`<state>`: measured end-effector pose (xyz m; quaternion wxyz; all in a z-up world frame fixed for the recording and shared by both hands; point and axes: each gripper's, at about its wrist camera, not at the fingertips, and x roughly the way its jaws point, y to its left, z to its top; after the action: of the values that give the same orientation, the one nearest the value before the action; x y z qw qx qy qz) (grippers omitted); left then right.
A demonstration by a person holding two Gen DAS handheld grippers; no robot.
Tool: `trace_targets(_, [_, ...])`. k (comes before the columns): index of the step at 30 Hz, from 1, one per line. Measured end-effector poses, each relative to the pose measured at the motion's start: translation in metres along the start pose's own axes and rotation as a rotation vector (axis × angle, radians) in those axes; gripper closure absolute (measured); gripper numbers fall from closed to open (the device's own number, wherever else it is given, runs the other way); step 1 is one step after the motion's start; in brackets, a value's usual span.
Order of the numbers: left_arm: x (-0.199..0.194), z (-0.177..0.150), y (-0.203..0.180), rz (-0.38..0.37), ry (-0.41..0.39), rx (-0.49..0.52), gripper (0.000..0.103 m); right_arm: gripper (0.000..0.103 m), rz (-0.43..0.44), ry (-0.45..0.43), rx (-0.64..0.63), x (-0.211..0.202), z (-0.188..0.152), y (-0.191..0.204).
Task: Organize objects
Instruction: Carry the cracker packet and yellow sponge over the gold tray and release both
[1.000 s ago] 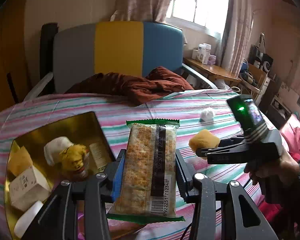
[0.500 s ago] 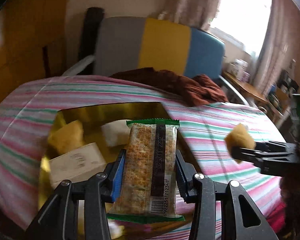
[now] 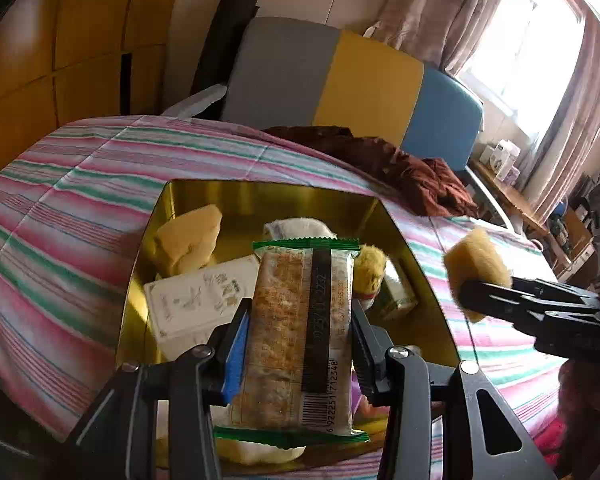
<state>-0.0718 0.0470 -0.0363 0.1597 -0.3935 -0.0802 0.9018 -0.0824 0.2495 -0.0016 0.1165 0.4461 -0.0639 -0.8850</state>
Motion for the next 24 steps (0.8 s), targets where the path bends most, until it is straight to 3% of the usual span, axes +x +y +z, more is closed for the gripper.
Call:
trace_targets(4, [0.008,0.009,0.003,-0.029,0.011,-0.041,0.058,0.041,-0.007,0.004,0.011,0.007,0.009,0.002])
trace_targets(24, [0.039,0.020,-0.006,-0.013,0.036,-0.023,0.056,0.041,-0.010,0.007,0.066,0.031,0.049,-0.013])
